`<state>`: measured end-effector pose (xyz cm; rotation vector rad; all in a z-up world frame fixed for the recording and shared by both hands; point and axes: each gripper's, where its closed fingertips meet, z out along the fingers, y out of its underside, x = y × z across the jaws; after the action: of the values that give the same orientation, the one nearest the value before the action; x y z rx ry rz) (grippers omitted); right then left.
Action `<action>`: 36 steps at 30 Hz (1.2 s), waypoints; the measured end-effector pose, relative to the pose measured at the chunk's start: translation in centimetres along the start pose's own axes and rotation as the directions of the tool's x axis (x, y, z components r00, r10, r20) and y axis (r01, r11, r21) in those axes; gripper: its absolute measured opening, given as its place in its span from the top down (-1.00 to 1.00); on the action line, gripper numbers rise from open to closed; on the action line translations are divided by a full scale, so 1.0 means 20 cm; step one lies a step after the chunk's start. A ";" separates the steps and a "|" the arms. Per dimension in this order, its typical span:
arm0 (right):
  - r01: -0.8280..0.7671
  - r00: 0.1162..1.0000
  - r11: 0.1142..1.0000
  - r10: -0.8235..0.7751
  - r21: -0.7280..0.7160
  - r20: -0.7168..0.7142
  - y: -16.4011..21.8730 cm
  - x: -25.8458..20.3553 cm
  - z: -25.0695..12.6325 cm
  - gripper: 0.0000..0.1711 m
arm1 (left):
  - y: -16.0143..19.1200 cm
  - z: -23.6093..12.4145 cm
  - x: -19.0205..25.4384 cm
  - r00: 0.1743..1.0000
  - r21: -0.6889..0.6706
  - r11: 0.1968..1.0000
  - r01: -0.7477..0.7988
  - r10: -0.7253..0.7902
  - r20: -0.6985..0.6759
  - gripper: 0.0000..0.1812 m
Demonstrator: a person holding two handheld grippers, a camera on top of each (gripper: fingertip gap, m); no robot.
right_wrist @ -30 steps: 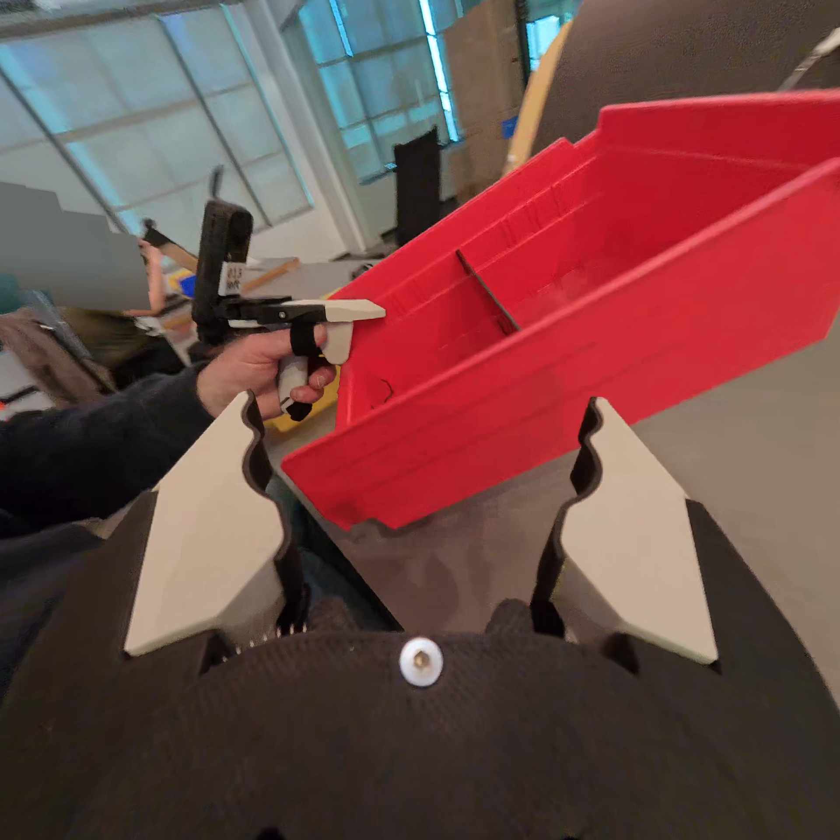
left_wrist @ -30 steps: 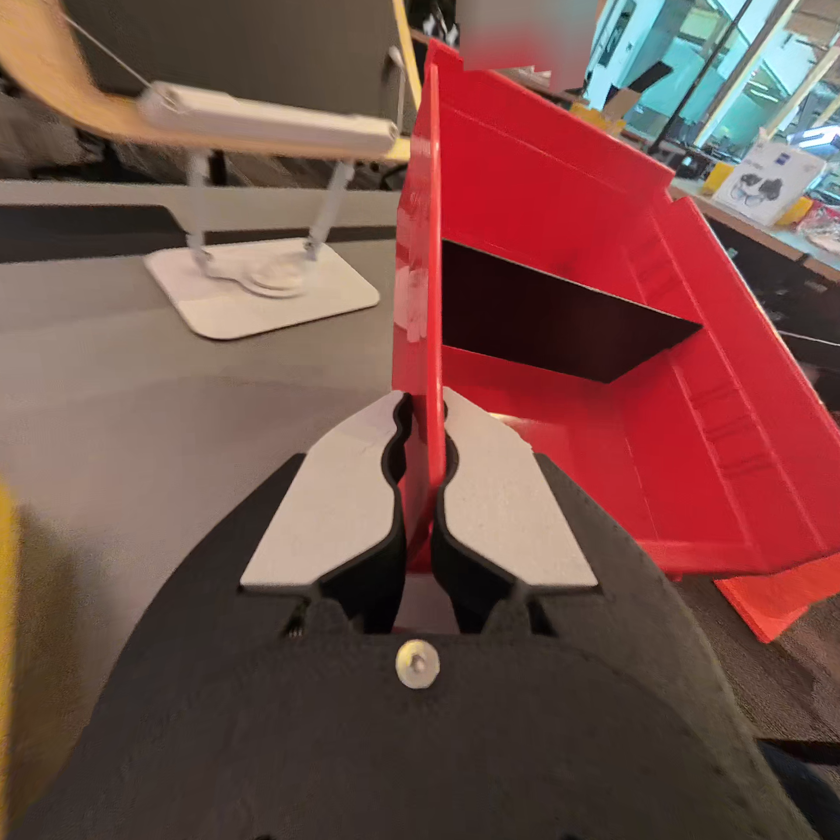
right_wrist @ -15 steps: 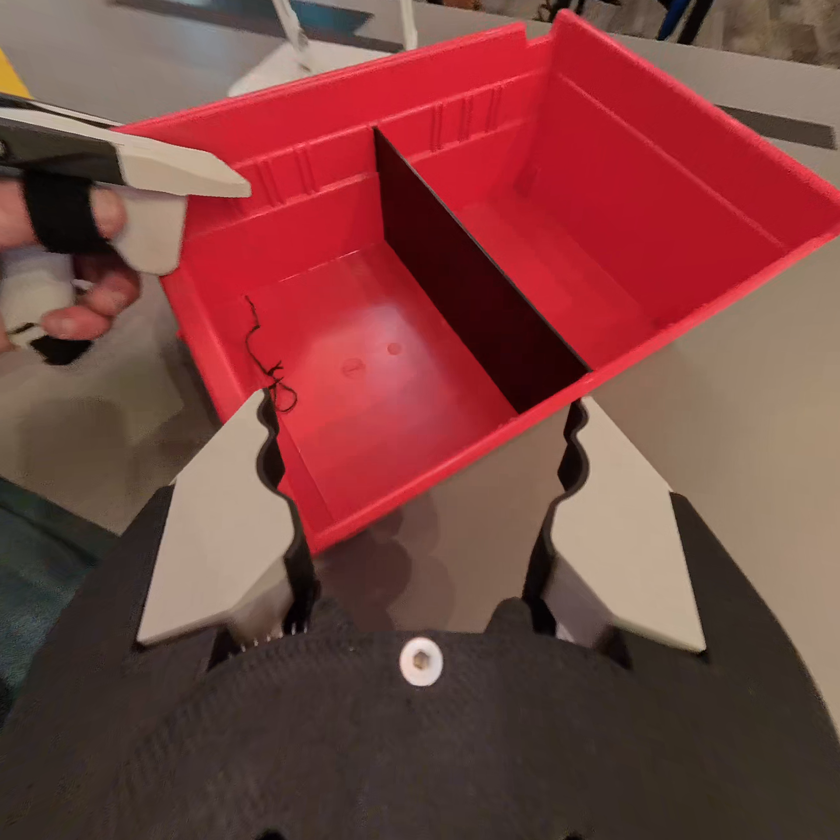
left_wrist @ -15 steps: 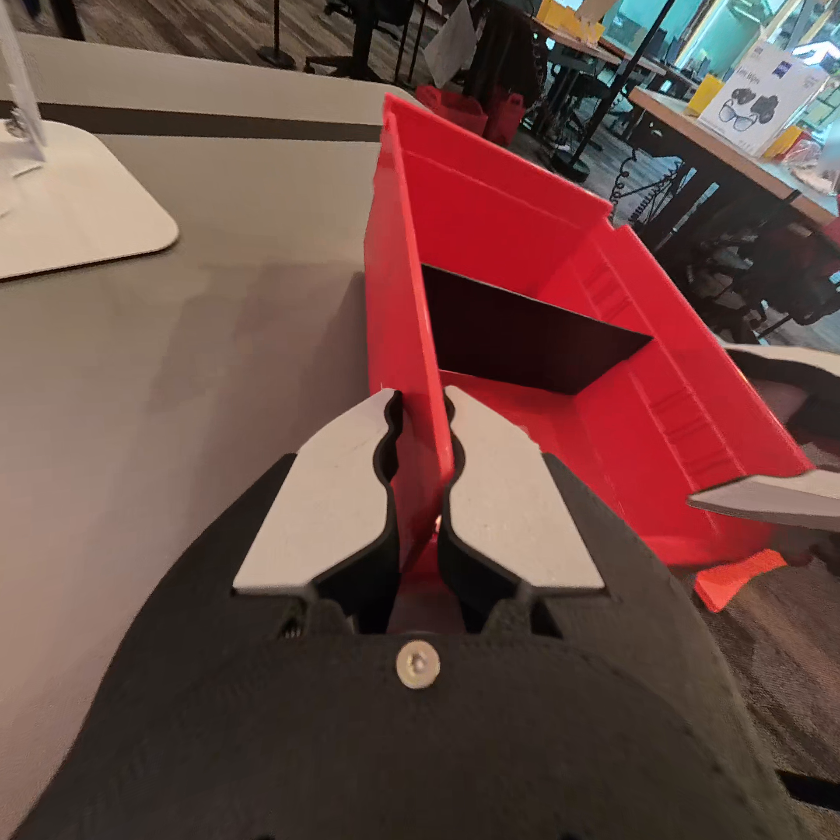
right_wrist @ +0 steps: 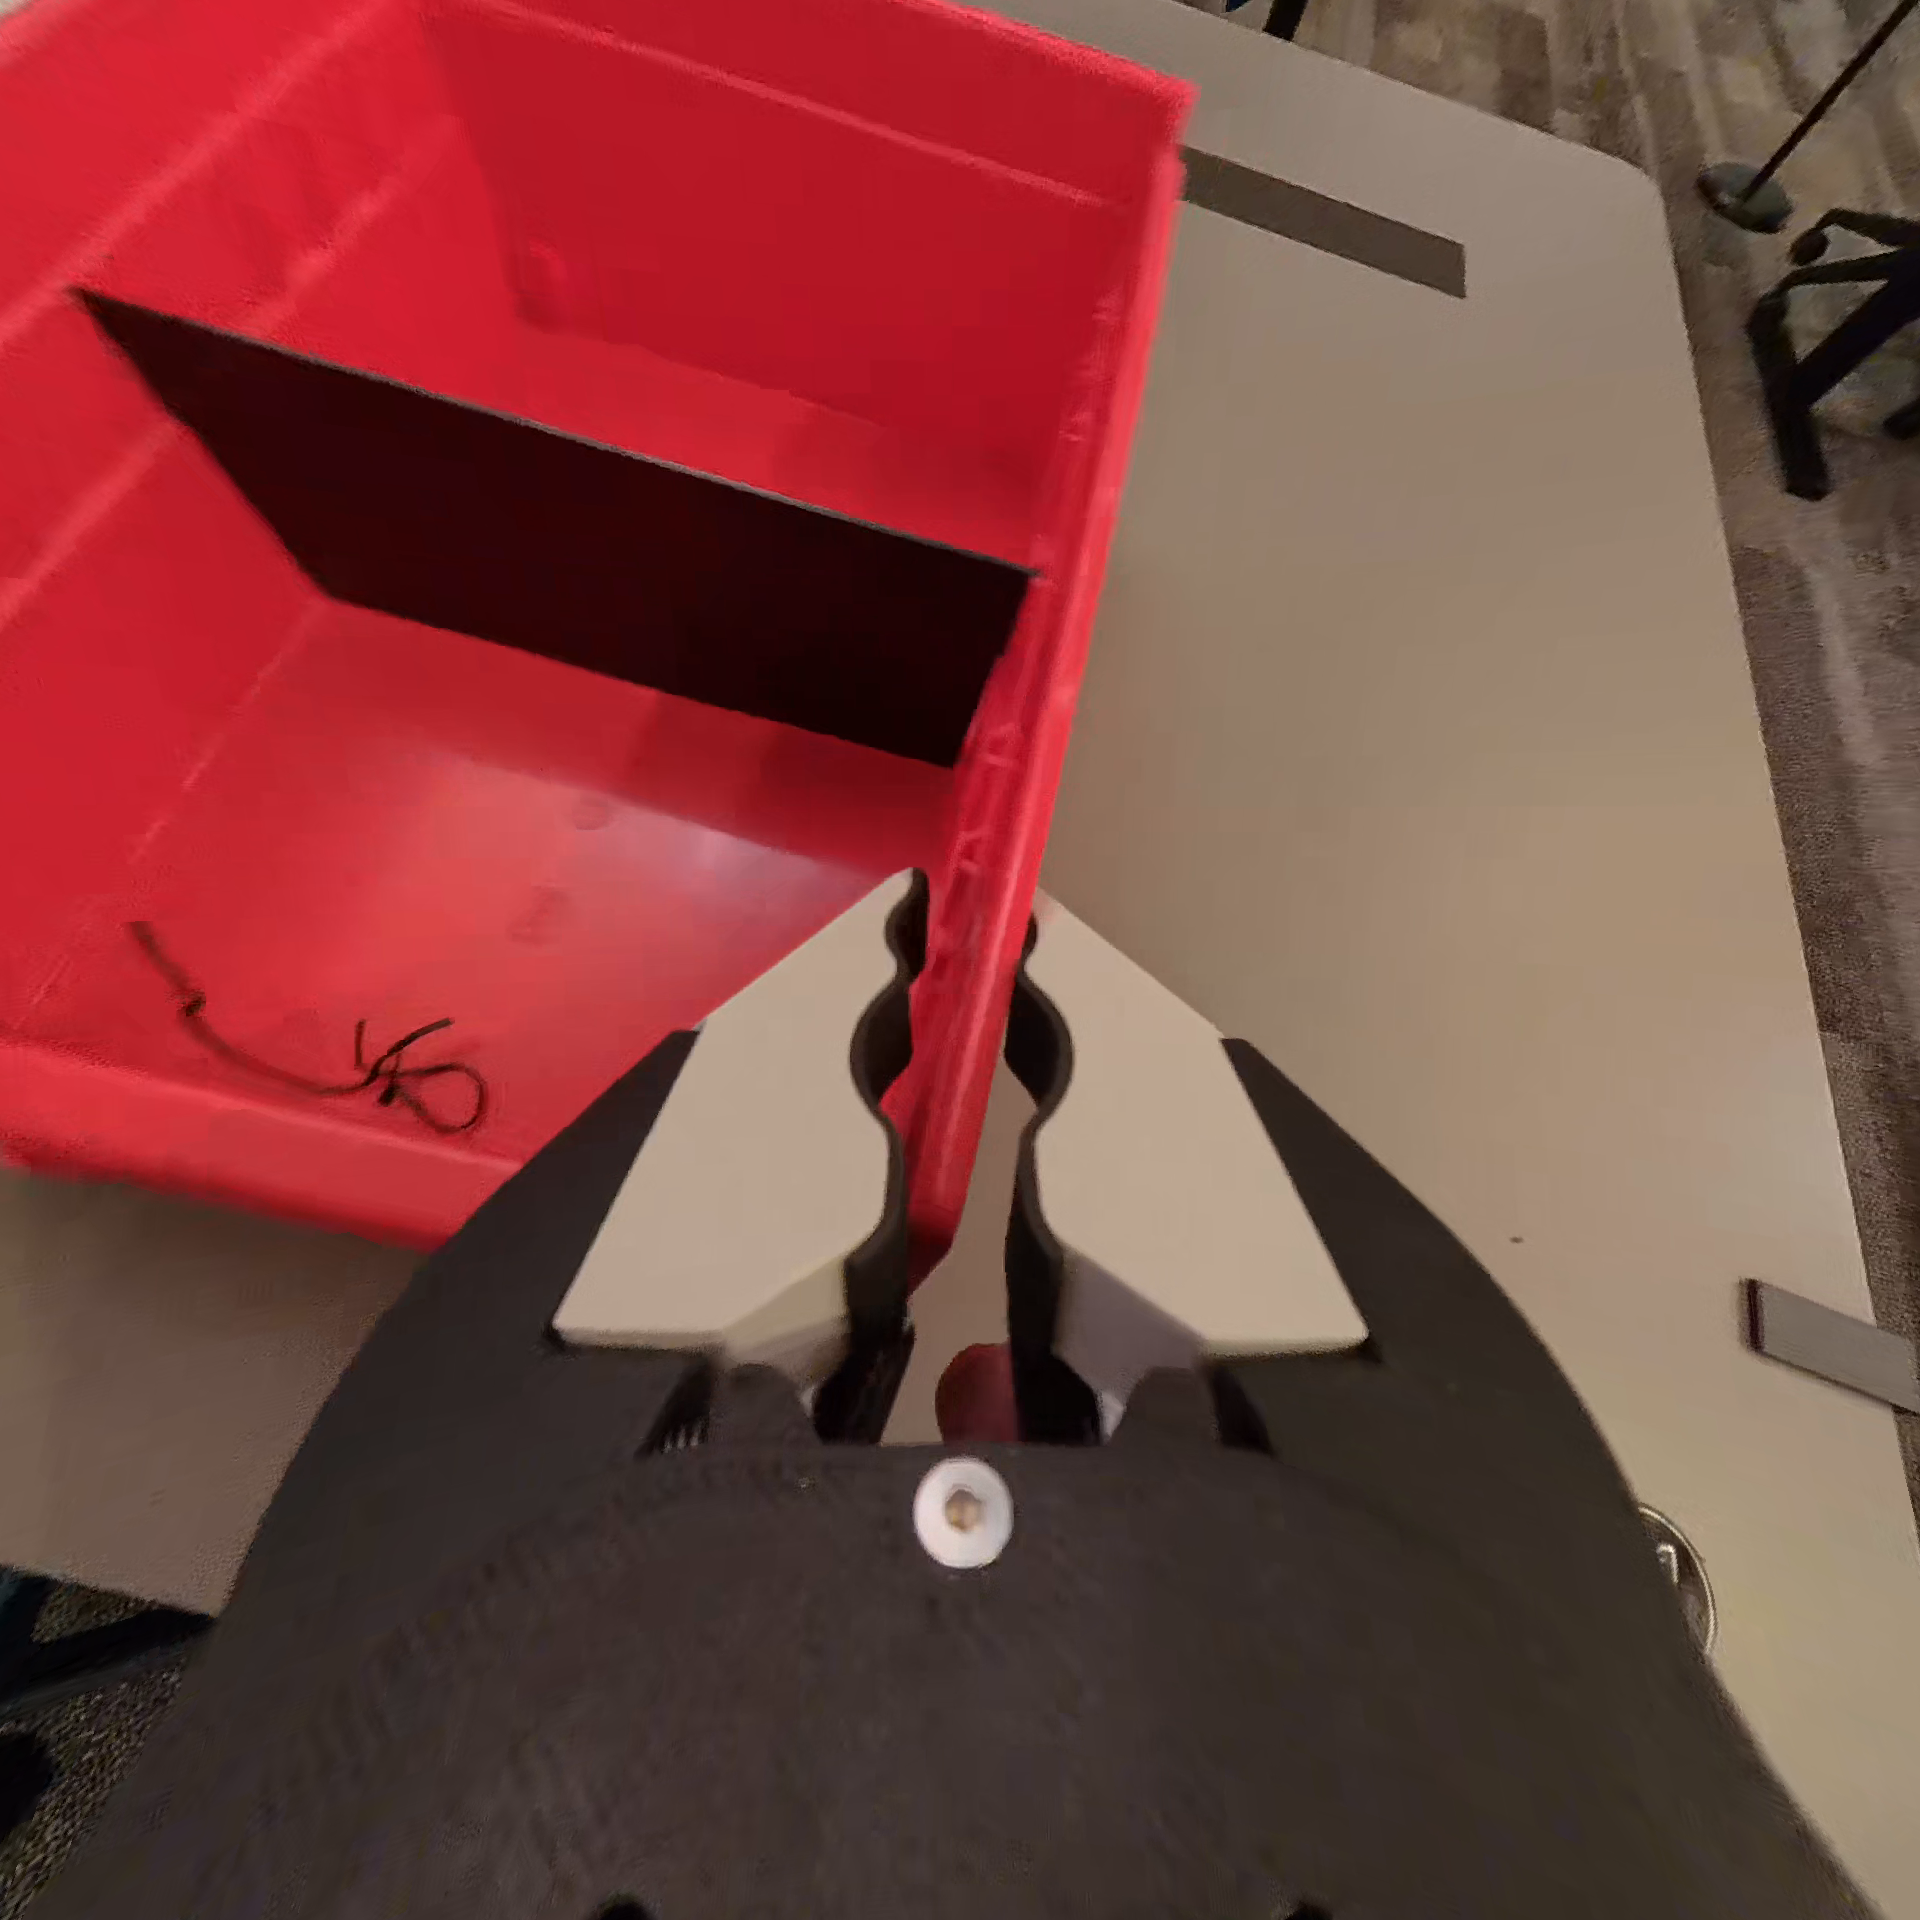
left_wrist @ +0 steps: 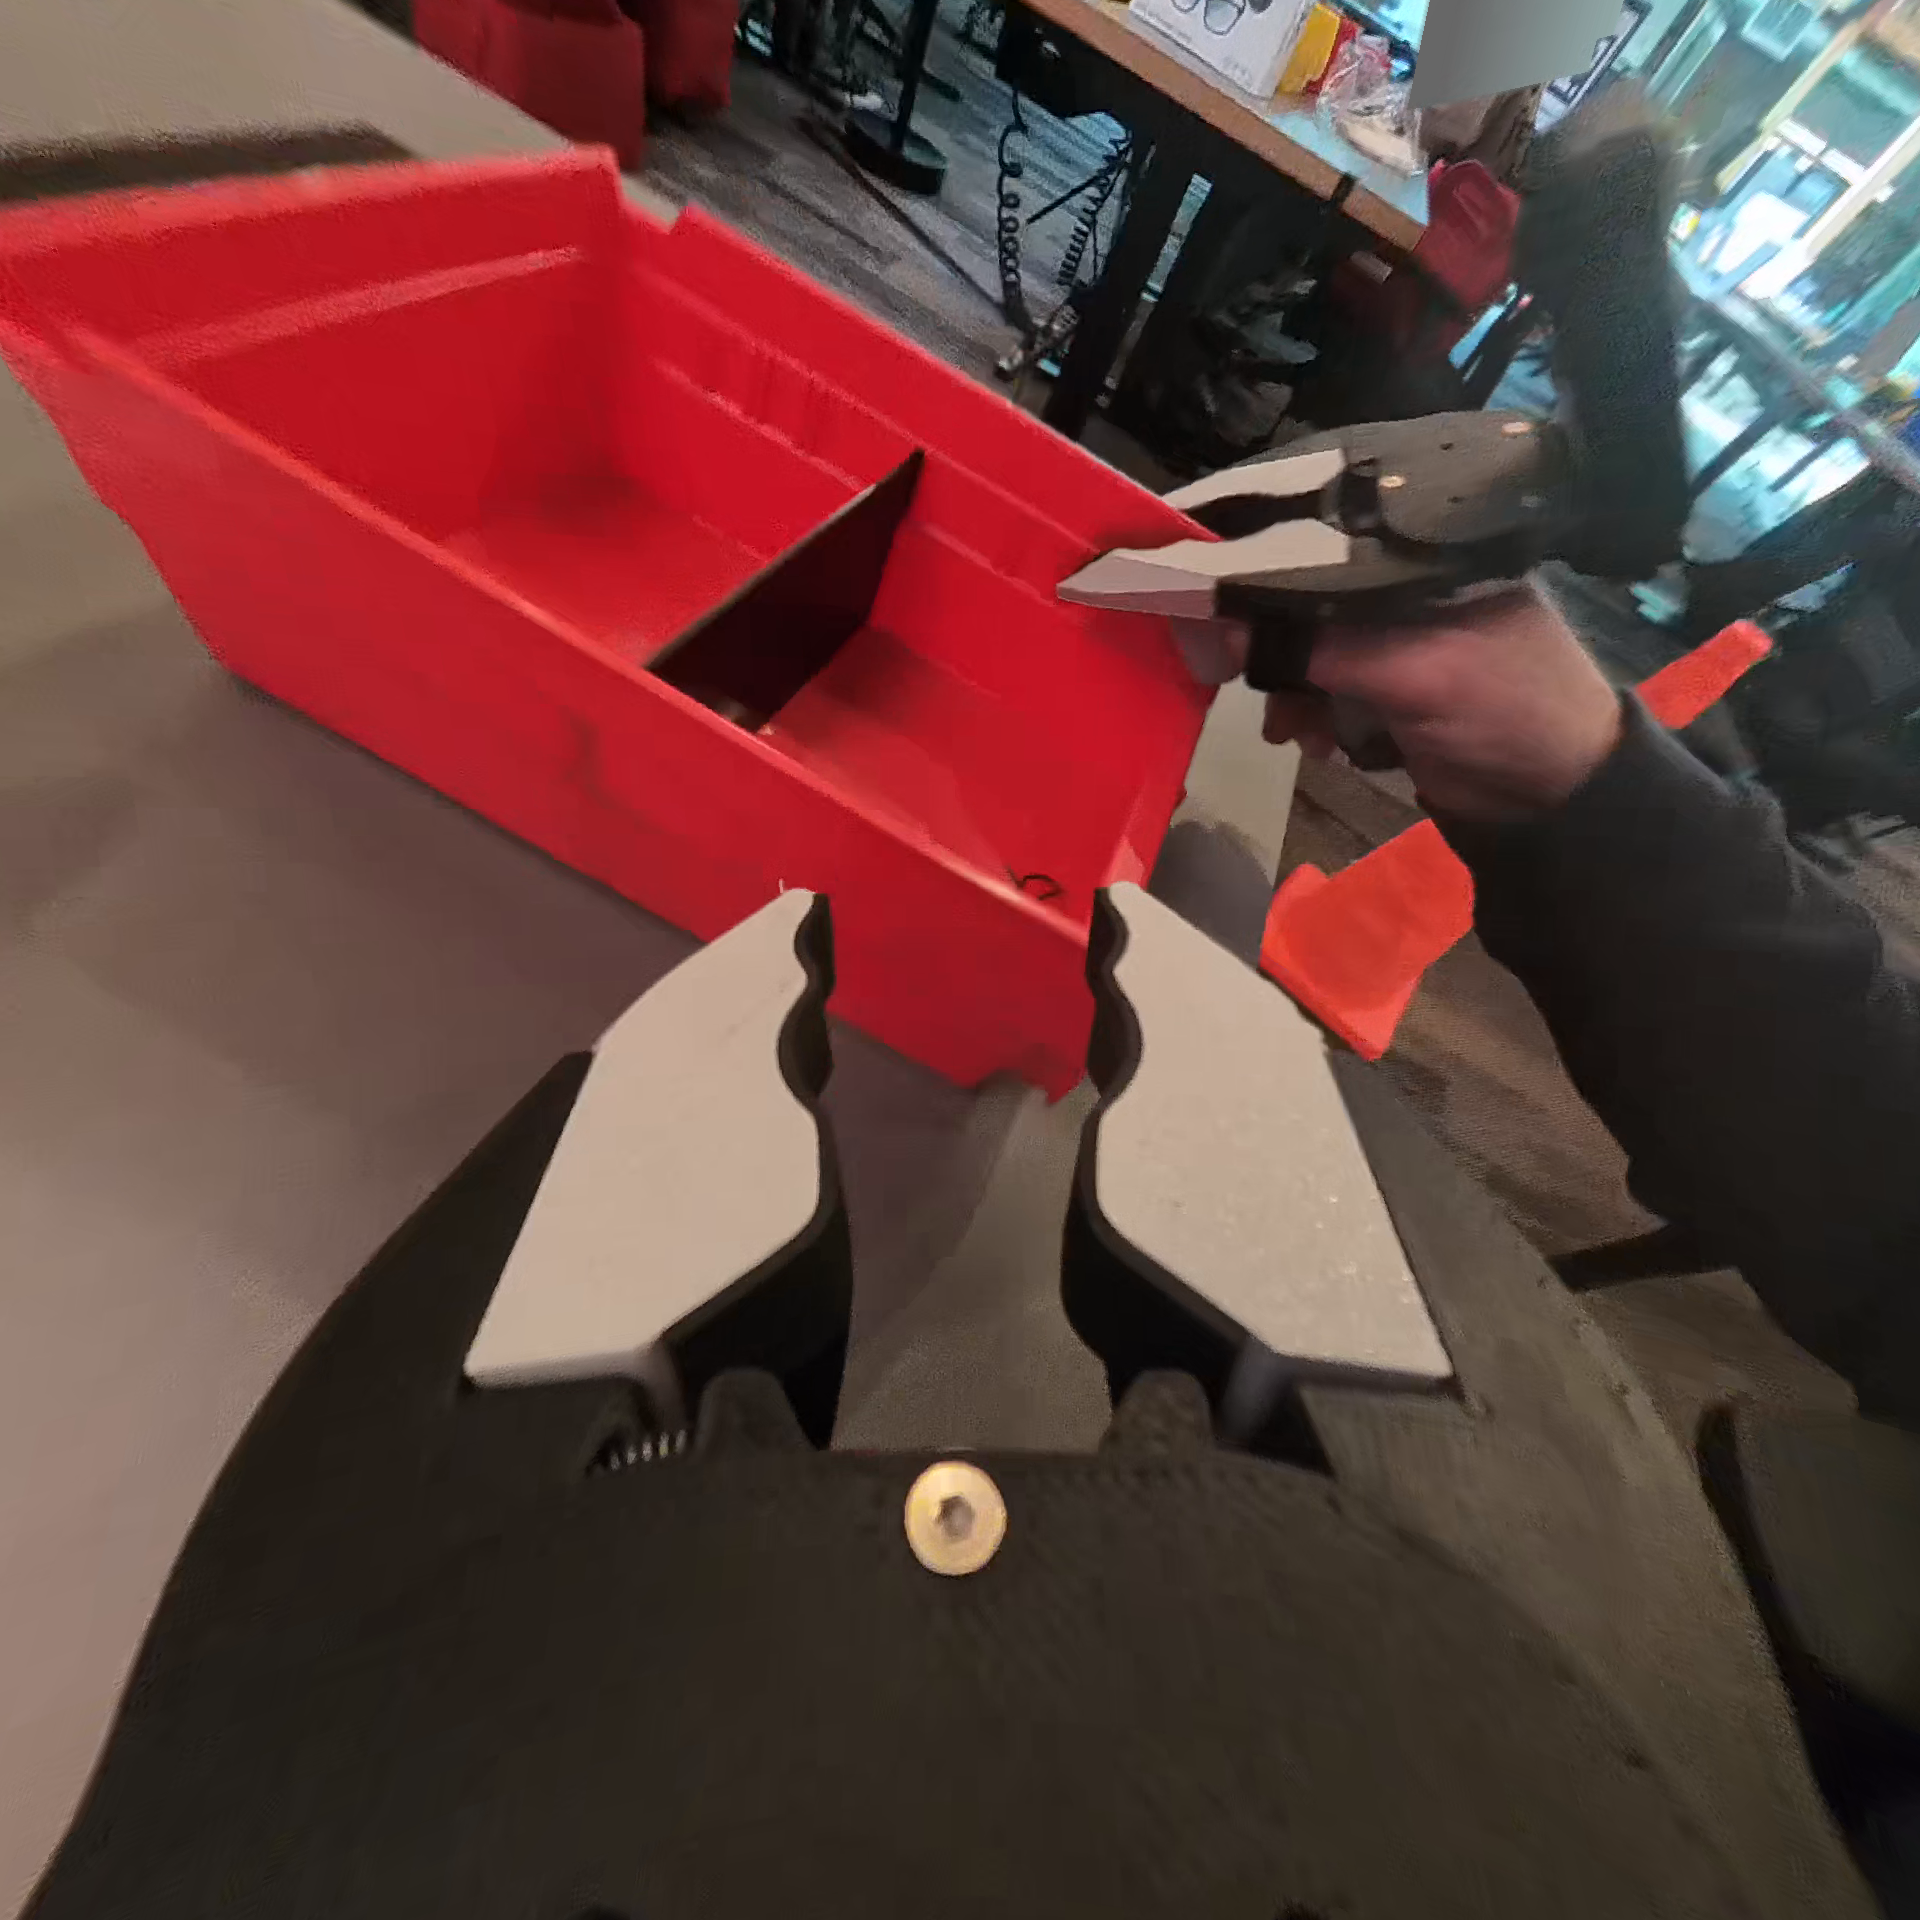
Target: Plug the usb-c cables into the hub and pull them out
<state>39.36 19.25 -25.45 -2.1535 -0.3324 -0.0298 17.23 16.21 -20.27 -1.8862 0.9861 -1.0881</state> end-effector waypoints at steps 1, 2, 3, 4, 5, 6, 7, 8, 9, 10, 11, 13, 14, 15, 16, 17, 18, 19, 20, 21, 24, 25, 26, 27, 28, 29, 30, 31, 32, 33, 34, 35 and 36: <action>0.000 1.000 1.000 0.000 0.004 -0.001 0.00 0.01 0.01 0.92 | -0.02 -0.11 0.00 0.999 0.011 0.999 -0.041 0.040 0.028 0.49; -0.005 1.000 1.000 0.005 0.007 0.016 0.00 0.01 0.02 0.93 | -0.03 -0.23 -0.01 0.994 0.009 0.996 -0.087 0.086 0.070 0.50; -0.006 0.999 1.000 0.006 0.006 0.031 -0.01 0.01 0.03 0.93 | -0.04 -0.38 -0.05 0.979 -0.006 0.990 -0.141 0.141 0.145 0.50; 0.000 0.999 1.000 0.000 0.000 0.037 -0.01 0.02 0.03 0.93 | -0.06 -0.54 -0.13 0.944 -0.029 0.977 -0.211 0.212 0.254 0.53; 0.012 0.999 1.000 -0.012 -0.005 0.040 -0.01 0.02 0.03 0.94 | -0.07 -0.73 -0.22 0.883 -0.065 0.958 -0.278 0.282 0.375 0.56; 0.018 0.999 1.000 -0.018 -0.010 0.048 -0.01 0.03 0.04 0.94 | -0.07 -0.94 -0.32 0.810 -0.109 0.945 -0.310 0.322 0.490 0.57; 0.013 0.998 1.000 -0.012 -0.013 0.055 -0.01 0.04 0.04 0.95 | -0.06 -1.16 -0.43 0.738 -0.146 0.941 -0.305 0.330 0.588 0.58; 0.006 0.999 1.000 -0.005 -0.014 0.052 -0.01 0.07 0.04 0.94 | -0.04 -1.38 -0.53 0.663 -0.182 0.941 -0.286 0.332 0.671 0.58; 0.003 0.999 1.000 -0.003 -0.016 0.047 0.00 0.09 0.04 0.94 | 0.01 -1.61 -0.64 0.577 -0.221 0.943 -0.250 0.328 0.748 0.57; 0.000 0.999 1.000 0.000 -0.017 0.048 0.00 0.11 0.04 0.95 | 0.07 -1.84 -0.74 0.491 -0.249 0.948 -0.197 0.315 0.812 0.54; -0.007 0.999 1.000 0.008 -0.020 0.045 0.01 0.13 0.04 0.94 | 0.14 -2.04 -0.82 0.424 -0.255 0.956 -0.143 0.292 0.857 0.50; -0.017 1.000 0.999 0.017 -0.031 0.024 0.03 0.20 0.03 0.95 | 0.30 -2.36 -0.95 0.336 -0.257 0.965 -0.047 0.258 0.906 0.46; -0.026 1.000 0.999 0.027 -0.036 0.012 0.04 0.23 0.02 0.94 | 0.43 -2.46 -1.00 0.337 -0.274 0.961 0.045 0.244 0.909 0.38; -0.036 0.999 0.999 0.036 -0.041 -0.001 0.05 0.26 0.01 0.94 | 0.56 -2.53 -1.04 0.352 -0.284 0.949 0.134 0.222 0.909 0.28; -0.044 0.999 0.998 0.043 -0.047 -0.013 0.06 0.30 0.00 0.94 | 0.68 -2.58 -1.08 0.354 -0.286 0.938 0.195 0.204 0.913 0.23; -0.056 0.998 0.997 0.055 -0.049 -0.023 0.08 0.32 -0.01 0.94 | 0.78 -2.63 -1.12 0.340 -0.285 0.929 0.237 0.195 0.920 0.19; -0.071 0.997 0.996 0.070 -0.048 -0.032 0.09 0.35 -0.02 0.94 | 0.85 -2.65 -1.15 0.338 -0.272 0.926 0.263 0.176 0.925 0.16; -0.083 0.996 0.995 0.081 -0.048 -0.046 0.10 0.38 -0.03 0.94 | 0.91 -2.66 -1.18 0.337 -0.241 0.931 0.275 0.141 0.931 0.15; -0.090 0.994 0.995 0.087 -0.049 -0.064 0.12 0.41 -0.04 0.93 | 0.96 -2.67 -1.20 0.336 -0.207 0.935 0.289 0.103 0.936 0.16; -0.098 0.993 0.994 0.094 -0.050 -0.077 0.13 0.44 -0.05 0.93 | 1.00 -2.66 -1.22 0.350 -0.173 0.938 0.301 0.061 0.935 0.21; -0.112 0.988 0.992 0.105 -0.060 -0.110 0.17 0.51 -0.08 0.85 | 1.01 -2.65 -1.25 0.358 -0.082 0.953 0.292 -0.030 0.933 0.56; -0.108 0.987 0.992 0.099 -0.067 -0.125 0.17 0.53 -0.09 0.78 | 1.01 -2.66 -1.27 0.355 -0.080 0.954 0.287 -0.028 0.934 0.73; -0.099 0.984 0.992 0.086 -0.076 -0.154 0.18 0.55 -0.10 0.70 | 1.00 -2.65 -1.28 0.365 -0.058 0.956 0.289 -0.053 0.930 0.77; -0.083 0.978 0.993 0.066 -0.080 -0.198 0.17 0.58 -0.13 0.63 | 1.00 -2.64 -1.28 0.373 -0.024 0.954 0.297 -0.093 0.923 0.80; -0.064 0.968 0.995 0.044 -0.074 -0.247 0.15 0.61 -0.16 0.48 | 0.99 -2.63 -1.28 0.379 0.001 0.953 0.302 -0.121 0.917 0.84; -0.042 0.957 0.997 0.024 -0.059 -0.288 0.12 0.63 -0.20 0.39 | 0.99 -2.62 -1.28 0.375 0.009 0.954 0.300 -0.127 0.918 0.86; -0.021 0.948 0.999 0.008 -0.037 -0.318 0.08 0.64 -0.25 0.27 | 0.98 -2.62 -1.29 0.362 0.015 0.955 0.297 -0.127 0.923 0.87; -0.004 0.942 1.000 -0.001 -0.014 -0.335 0.03 0.62 -0.28 0.08 | 0.98 -2.62 -1.30 0.347 0.037 0.954 0.298 -0.144 0.927 0.88; 0.014 0.943 1.000 -0.014 -0.002 -0.332 -0.02 0.59 -0.31 -0.04 | 0.97 -2.62 -1.31 0.336 0.068 0.952 0.300 -0.172 0.926 0.91; 0.040 0.949 0.999 -0.037 0.005 -0.314 -0.07 0.53 -0.34 -0.14 | 0.97 -2.62 -1.32 0.332 0.083 0.951 0.298 -0.185 0.925 0.91; 0.076 0.955 0.997 -0.065 0.026 -0.288 -0.13 0.45 -0.36 -0.22 | 0.97 -2.63 -1.34 0.328 0.077 0.953 0.295 -0.177 0.928 0.92; 0.111 0.965 0.992 -0.094 0.059 -0.244 -0.20 0.35 -0.37 -0.26 | 0.96 -2.63 -1.35 0.328 0.070 0.954 0.291 -0.168 0.929 0.92; 0.141 0.975 0.986 -0.122 0.091 -0.183 -0.27 0.23 -0.38 -0.29 | 0.96 -2.63 -1.36 0.335 0.073 0.955 0.288 -0.172 0.926 0.92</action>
<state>43.17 16.92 -16.13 -2.0064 -0.3647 -0.2723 -44.48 20.40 -26.52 -2.2809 0.0663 0.0833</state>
